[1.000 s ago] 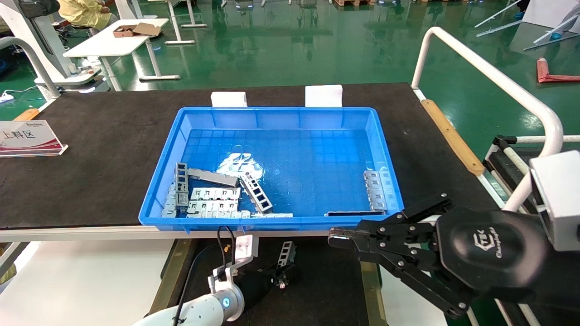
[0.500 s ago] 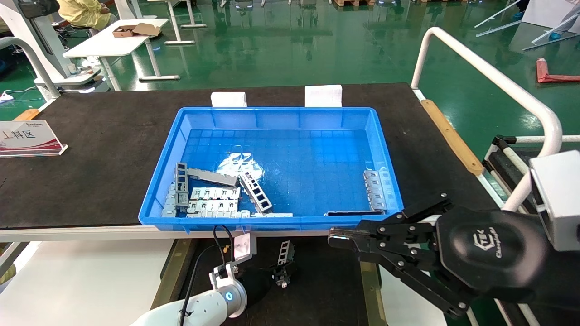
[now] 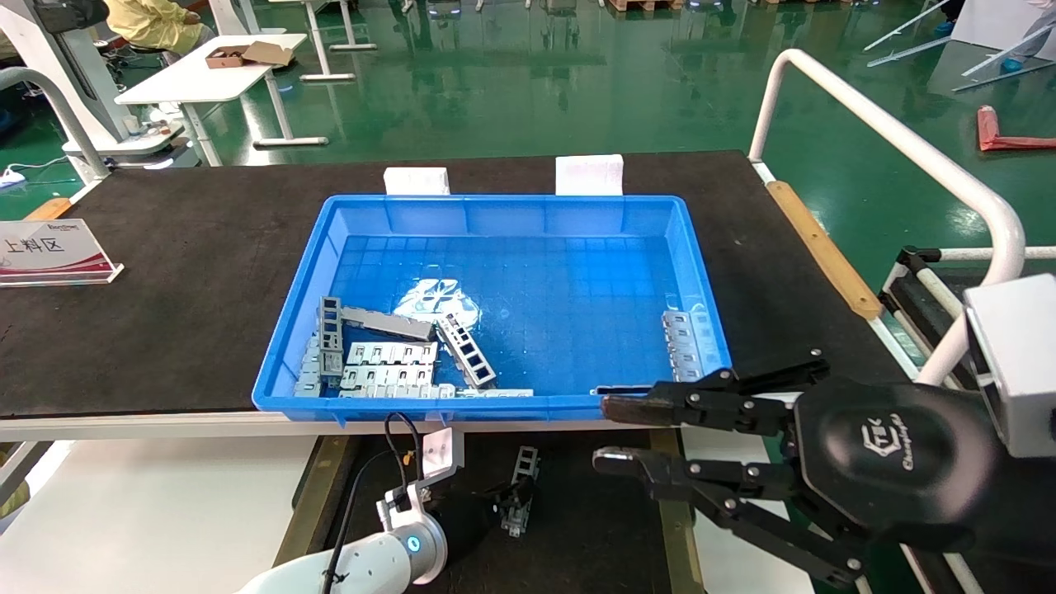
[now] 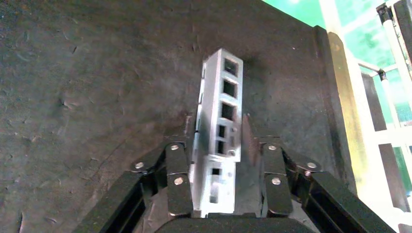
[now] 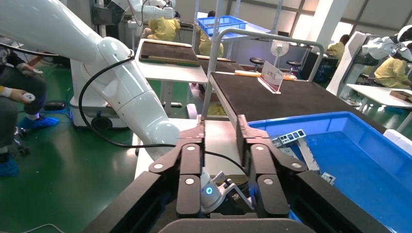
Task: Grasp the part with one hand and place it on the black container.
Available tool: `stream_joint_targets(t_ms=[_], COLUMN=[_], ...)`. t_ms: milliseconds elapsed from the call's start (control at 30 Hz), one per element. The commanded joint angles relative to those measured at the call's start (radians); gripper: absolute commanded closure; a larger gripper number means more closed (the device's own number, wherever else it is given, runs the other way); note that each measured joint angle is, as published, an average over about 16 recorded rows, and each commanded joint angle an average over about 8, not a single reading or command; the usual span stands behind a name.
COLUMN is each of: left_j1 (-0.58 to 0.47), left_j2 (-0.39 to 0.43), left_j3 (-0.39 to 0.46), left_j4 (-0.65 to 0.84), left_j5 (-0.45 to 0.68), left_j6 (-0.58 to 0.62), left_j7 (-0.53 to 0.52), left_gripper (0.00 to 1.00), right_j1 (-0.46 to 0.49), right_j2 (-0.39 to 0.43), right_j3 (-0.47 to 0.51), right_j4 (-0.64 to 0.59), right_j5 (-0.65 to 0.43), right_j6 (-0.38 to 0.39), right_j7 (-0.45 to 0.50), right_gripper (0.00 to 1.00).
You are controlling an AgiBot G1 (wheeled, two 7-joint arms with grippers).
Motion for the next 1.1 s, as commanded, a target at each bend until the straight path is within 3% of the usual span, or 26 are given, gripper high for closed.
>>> stream_joint_targets(t_ms=[33, 467, 1100], left_j1=[-0.008, -0.068, -0.078], left_j2=[-0.005, -0.105, -0.332], left_j3=[0.017, 0.082, 0.037], left_j4=[-0.02, -0.224, -0.509], left_j5=[-0.013, 0.002, 0.236], left_j6=[-0.013, -0.08, -0.039], left_j7=[-0.004, 0.045, 0.183], left_gripper=[0.0, 0.0, 0.0], right_j1=[0.0, 0.0, 0.0], right_j2=[0.0, 0.0, 0.0], right_j3=[0.0, 0.0, 0.0], right_j4=[0.0, 0.0, 0.0], right_j5=[0.0, 0.0, 0.0], right_j6=[0.0, 0.0, 0.0], right_j7=[0.0, 0.0, 0.0], right_gripper=[0.0, 0.0, 0.0])
